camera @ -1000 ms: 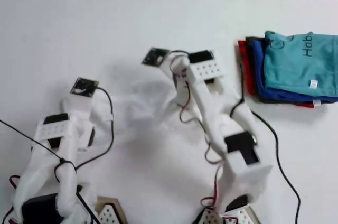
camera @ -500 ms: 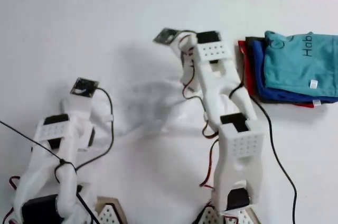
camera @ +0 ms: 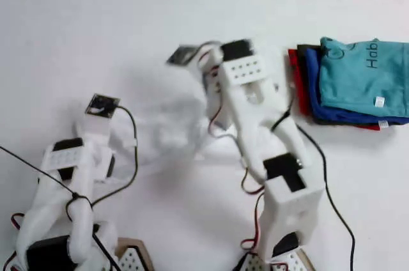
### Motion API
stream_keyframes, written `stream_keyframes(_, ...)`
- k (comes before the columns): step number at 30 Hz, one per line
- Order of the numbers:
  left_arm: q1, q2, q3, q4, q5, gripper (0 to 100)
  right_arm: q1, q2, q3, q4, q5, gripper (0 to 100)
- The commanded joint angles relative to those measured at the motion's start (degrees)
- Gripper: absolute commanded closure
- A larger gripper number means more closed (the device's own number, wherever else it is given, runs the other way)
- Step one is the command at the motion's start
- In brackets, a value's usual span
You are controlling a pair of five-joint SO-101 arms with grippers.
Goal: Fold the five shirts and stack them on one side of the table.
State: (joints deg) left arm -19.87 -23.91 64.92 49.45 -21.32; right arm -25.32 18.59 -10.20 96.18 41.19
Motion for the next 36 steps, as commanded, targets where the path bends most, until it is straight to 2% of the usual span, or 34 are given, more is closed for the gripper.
stream_keyframes(1,-0.7,-0.44,0.04,-1.23,-0.26,97,-4.0,-3.56,7.74,-7.52,-1.14,97.8)
stream_keyframes(6,-0.7,-0.44,0.04,-1.23,-0.26,97,-5.49,-3.3,12.92,-19.47,-8.0,97.9)
stream_keyframes(12,-0.7,-0.44,0.04,-1.23,-0.26,97,-5.14,-2.59,16.88,-28.0,-9.58,97.9)
stream_keyframes(19,-0.62,-0.44,0.04,-1.23,-0.26,97,-4.97,-1.19,15.74,-24.92,-9.23,97.9)
stream_keyframes(28,-0.35,-0.7,-1.8,-0.18,-0.26,97,-0.22,-20.26,12.92,-13.14,-9.32,97.8)
stream_keyframes(30,-0.62,-0.7,-5.85,3.6,-0.26,97,1.36,-22.29,12.92,-11.21,-9.32,97.8)
stream_keyframes(36,-0.35,-6.95,-23.52,23.74,-0.18,97,6.73,-24.48,12.92,-7.69,-9.23,97.7)
